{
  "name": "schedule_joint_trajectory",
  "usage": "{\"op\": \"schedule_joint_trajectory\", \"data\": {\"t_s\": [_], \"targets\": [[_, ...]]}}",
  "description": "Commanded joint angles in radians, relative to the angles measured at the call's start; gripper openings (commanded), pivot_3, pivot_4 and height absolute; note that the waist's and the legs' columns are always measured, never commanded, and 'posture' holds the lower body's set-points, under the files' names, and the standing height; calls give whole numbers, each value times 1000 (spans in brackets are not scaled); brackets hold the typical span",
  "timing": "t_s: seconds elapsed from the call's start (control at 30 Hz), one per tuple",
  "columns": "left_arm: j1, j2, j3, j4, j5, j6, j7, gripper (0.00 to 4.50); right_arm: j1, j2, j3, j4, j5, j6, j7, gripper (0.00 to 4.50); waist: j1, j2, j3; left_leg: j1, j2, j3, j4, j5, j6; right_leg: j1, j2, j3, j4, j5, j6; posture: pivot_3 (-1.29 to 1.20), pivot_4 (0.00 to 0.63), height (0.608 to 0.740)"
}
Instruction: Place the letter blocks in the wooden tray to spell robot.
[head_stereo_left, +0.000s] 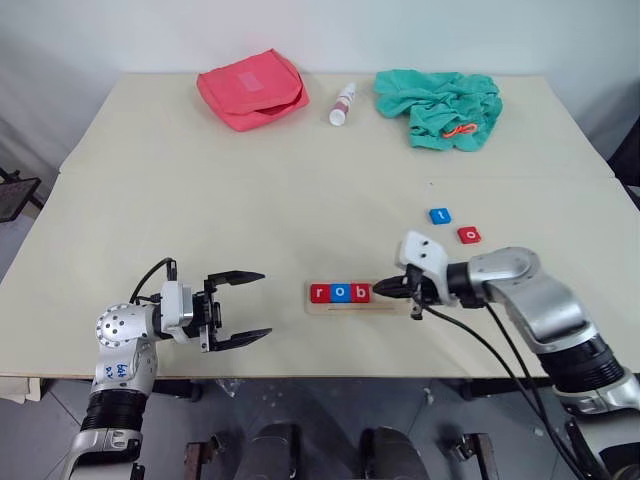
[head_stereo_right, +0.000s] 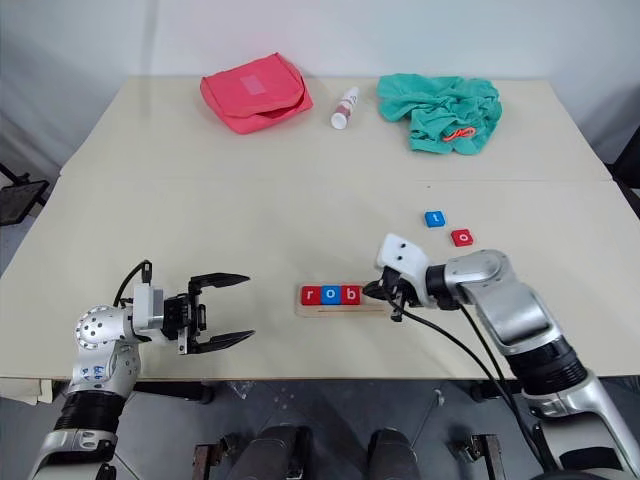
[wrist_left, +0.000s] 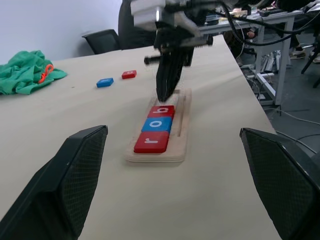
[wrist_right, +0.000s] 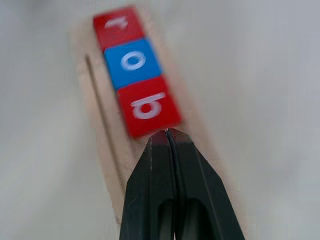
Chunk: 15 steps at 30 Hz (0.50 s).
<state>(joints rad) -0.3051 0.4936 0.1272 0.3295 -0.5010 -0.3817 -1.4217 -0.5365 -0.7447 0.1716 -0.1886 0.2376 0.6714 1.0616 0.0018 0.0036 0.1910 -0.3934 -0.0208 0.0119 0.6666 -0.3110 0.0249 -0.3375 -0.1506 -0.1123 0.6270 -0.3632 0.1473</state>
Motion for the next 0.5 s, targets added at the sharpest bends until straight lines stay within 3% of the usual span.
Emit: {"op": "schedule_joint_trajectory", "data": {"t_s": [0.03, 0.13, 0.43, 0.5], "targets": [[-17, 2, -1, 14, 1, -15, -13, 4500, 55, -20, -134, -71, 58, 45, -54, 391, -1, 0, 0, 0, 0, 0, 0, 0, 0, 0, 0, 0, 0, 0, 0, 0, 150, 740], [-33, -4, -4, 39, 3, -21, -21, 4500, 136, -15, -253, -85, 56, 34, -141, 1265, 2, 0, 0, 0, 0, 0, 0, 0, 0, 0, 0, 0, 0, 0, 0, 0, 150, 740], [-96, -8, -7, 130, 3, -37, -60, 4500, 385, 14, -547, -139, 100, 53, -316, 4471, 10, 0, 0, 0, 0, 1, -1, 0, 0, 0, 0, 0, 0, 0, 0, 0, 150, 740], [-108, -8, -6, 148, 4, -41, -69, 4500, 417, 25, -581, -138, 112, 68, -348, 4471, 10, 0, 0, 0, 0, 2, -1, 0, 0, 0, 0, 1, 0, 0, 0, 0, 150, 740]]}}
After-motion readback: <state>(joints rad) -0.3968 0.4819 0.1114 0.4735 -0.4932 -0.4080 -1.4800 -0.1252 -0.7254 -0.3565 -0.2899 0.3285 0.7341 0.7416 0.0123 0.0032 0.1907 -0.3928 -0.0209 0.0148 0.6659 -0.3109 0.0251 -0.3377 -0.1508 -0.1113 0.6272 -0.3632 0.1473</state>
